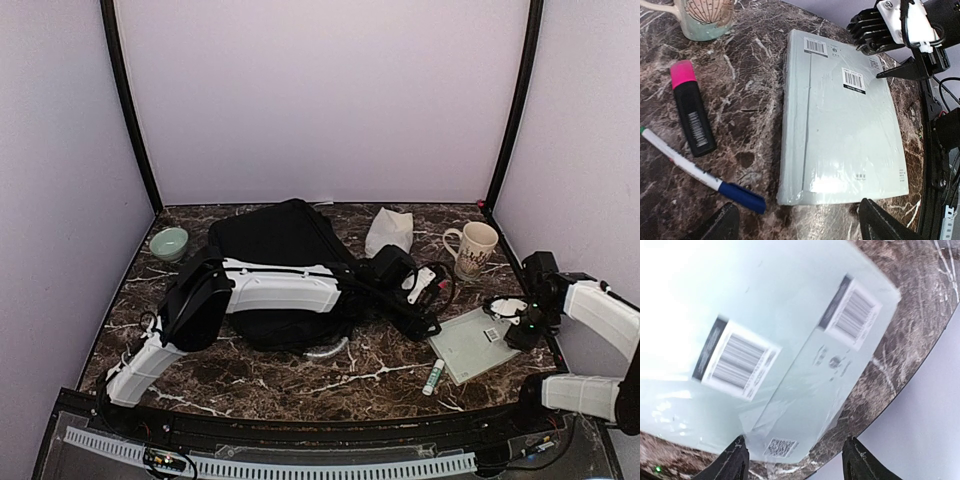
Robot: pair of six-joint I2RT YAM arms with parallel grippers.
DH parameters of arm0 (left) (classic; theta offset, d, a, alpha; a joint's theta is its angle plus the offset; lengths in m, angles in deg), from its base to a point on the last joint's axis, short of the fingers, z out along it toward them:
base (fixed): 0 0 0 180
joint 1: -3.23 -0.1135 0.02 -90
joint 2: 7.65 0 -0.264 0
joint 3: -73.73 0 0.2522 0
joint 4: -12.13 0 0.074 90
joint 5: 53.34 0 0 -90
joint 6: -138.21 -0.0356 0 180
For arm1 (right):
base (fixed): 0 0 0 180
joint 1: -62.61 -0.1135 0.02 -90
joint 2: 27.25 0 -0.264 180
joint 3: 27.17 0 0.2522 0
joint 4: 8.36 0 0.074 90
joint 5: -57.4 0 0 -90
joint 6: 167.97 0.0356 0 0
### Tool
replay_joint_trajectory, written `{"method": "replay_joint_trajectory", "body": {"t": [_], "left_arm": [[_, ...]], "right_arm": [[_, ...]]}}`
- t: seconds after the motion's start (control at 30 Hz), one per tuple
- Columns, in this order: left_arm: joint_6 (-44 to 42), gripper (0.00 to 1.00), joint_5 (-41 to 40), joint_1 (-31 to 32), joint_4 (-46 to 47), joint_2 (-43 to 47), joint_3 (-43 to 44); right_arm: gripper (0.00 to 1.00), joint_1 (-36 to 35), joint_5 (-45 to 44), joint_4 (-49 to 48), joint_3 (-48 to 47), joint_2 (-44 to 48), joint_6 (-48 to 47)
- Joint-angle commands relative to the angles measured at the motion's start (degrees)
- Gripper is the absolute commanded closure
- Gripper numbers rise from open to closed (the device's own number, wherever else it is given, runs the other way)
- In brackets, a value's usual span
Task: Pack the student bag
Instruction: Move the book to the center of the board.
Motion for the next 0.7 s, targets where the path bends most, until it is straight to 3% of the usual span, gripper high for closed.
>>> {"method": "replay_joint_trajectory", "body": {"t": [0.0, 0.2, 0.67], "left_arm": [[2.24, 0.15, 3.08, 0.54, 1.25, -2.8, 7.28], [2.27, 0.15, 2.38, 0.89, 0.57, -7.41, 10.69], [0.0, 0.15, 0.85, 0.88, -2.95, -9.13, 12.15]], "right_arm": [[0.35, 0.57, -2.47, 2.36, 1.07, 2.06, -4.08], [0.34, 0.7, -4.84, 2.04, 3.31, 1.95, -5.55], [0.34, 0.75, -9.83, -11.02, 5.49, -8.1, -6.17]]}}
